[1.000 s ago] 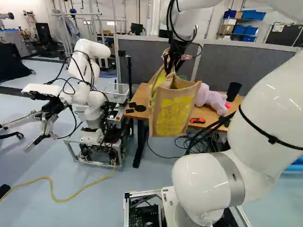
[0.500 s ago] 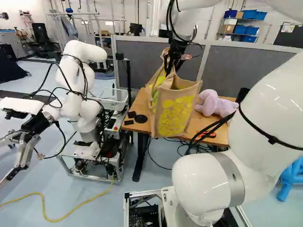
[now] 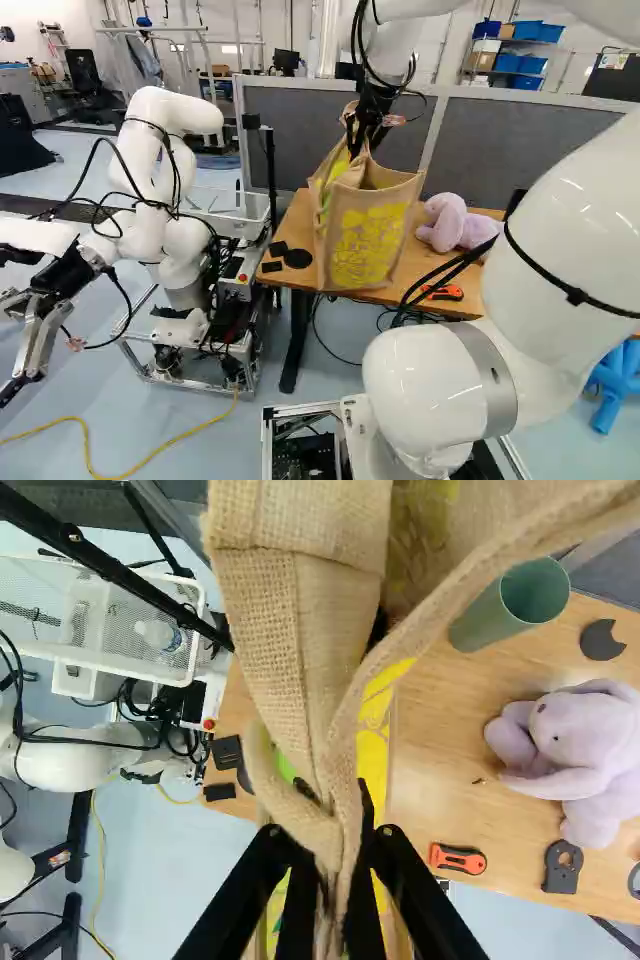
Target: Pick up the bag on the ground and place it on the table
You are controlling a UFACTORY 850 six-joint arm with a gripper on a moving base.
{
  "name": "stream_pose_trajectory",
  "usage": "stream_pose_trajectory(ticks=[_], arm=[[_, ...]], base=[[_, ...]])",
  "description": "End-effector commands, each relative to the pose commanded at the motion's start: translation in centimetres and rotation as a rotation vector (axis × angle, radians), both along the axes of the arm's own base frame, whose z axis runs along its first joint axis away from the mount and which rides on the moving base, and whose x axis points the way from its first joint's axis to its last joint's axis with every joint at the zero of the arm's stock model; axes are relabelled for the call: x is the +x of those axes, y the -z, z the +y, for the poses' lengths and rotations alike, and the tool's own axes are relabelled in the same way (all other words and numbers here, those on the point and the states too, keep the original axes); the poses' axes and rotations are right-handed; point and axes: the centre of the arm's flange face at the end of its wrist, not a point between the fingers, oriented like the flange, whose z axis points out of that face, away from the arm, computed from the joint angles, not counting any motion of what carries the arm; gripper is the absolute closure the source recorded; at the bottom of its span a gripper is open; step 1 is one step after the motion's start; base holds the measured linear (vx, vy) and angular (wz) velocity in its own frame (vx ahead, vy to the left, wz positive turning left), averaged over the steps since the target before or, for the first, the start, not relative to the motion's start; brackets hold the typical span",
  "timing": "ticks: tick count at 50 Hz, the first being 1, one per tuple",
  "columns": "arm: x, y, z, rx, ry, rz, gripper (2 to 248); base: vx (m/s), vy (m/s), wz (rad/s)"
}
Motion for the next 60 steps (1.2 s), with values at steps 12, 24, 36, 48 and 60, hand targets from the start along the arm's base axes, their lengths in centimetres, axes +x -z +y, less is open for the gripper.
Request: stream_pose_trajectory(ticks=[12, 24, 36, 48, 60], arm=[[0.0, 0.0, 0.0, 0.0, 0.0, 0.0, 222], [0.2, 0.0, 0.0, 0.0, 0.0, 0.001, 222], [0.7, 0.0, 0.0, 0.0, -0.001, 0.005, 222], [1.3, 0.0, 0.0, 0.0, -0.001, 0.005, 222], [1.8, 0.0, 0.0, 0.0, -0.001, 0.006, 200]], base=[[0.0, 0.0, 0.0], [0.0, 0.0, 0.0], [0.0, 0.0, 0.0], [0.0, 0.0, 0.0], [0.0, 0.0, 0.0]])
